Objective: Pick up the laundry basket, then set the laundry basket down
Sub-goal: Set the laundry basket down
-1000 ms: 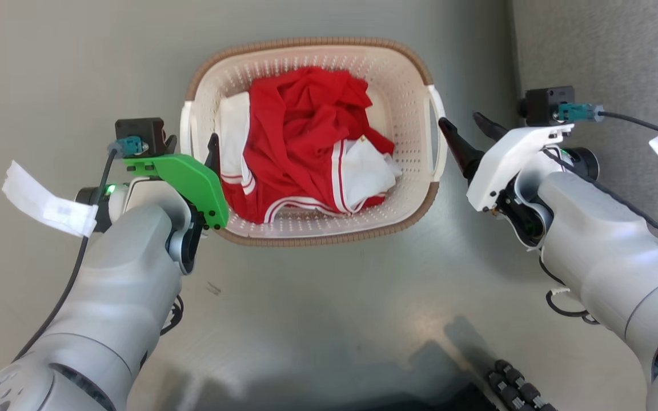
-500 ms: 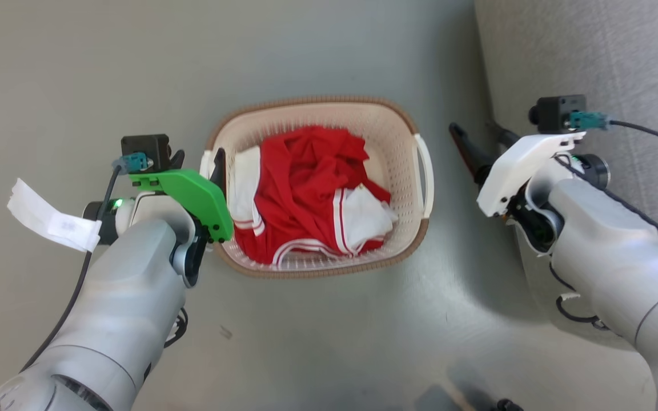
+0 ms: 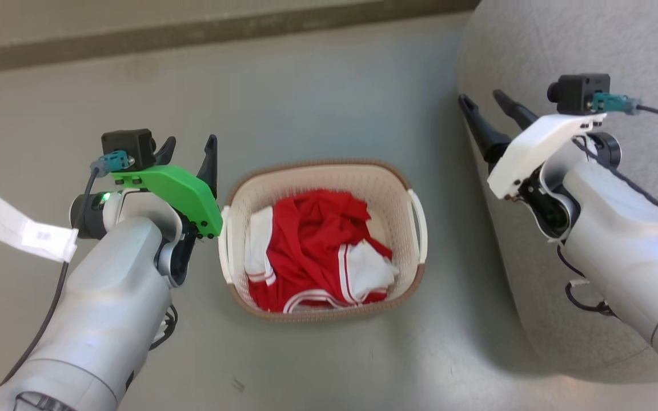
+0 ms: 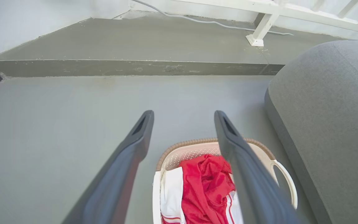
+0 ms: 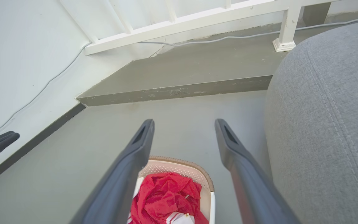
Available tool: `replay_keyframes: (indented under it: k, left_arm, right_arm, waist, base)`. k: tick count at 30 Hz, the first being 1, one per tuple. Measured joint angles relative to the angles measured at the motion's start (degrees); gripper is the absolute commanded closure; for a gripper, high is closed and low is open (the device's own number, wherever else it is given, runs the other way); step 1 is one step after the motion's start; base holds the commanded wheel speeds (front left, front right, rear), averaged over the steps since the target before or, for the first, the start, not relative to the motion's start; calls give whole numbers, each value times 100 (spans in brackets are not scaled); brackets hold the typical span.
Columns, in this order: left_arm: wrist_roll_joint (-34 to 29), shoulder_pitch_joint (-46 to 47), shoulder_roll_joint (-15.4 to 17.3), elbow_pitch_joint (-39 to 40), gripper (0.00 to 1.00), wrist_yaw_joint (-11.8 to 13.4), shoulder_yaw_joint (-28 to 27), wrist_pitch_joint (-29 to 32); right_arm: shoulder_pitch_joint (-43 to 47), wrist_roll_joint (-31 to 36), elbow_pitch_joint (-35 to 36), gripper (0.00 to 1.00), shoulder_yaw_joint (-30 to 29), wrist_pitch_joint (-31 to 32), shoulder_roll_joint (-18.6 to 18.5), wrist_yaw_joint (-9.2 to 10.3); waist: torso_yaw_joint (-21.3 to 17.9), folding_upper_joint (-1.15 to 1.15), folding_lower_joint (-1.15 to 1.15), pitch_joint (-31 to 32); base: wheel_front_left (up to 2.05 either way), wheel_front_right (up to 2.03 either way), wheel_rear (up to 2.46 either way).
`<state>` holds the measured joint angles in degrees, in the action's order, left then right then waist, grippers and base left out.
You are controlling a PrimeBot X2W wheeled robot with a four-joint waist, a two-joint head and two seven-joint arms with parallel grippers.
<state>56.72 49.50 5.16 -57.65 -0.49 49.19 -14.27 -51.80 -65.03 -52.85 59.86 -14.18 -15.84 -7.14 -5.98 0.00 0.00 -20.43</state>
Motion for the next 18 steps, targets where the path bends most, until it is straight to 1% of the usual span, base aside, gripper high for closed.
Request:
replay_keyframes:
  k: [6,10,12,15,18]
  left_arm:
    - [-279,-325,89,570,0,10,-396,-1]
    - [-516,-622,118,992,0,60,-688,-9]
    - [-712,-778,131,1343,0,120,-882,-15]
    - [-928,-976,196,1695,0,194,-1096,-15]
    - [-1143,-1225,326,2029,0,309,-1386,-16]
  right_arm:
    - [296,500,368,0,-414,0,-166,0]
    - [604,694,621,0,-769,-1,-277,1]
    - [872,942,905,0,-1021,-8,-348,21]
    - [1022,1188,1285,0,-1392,-9,-397,172]
    - [1189,1504,1666,0,-1729,-9,-435,321]
  waist:
    - [20,0,0,497]
    - [54,0,0,823]
    - [95,0,0,1044]
    - [142,0,0,1234]
    - [180,0,0,1398]
  base:
    - [0,0,0]
    - [0,0,0]
    - [0,0,0]
    - [0,0,0]
    - [0,0,0]
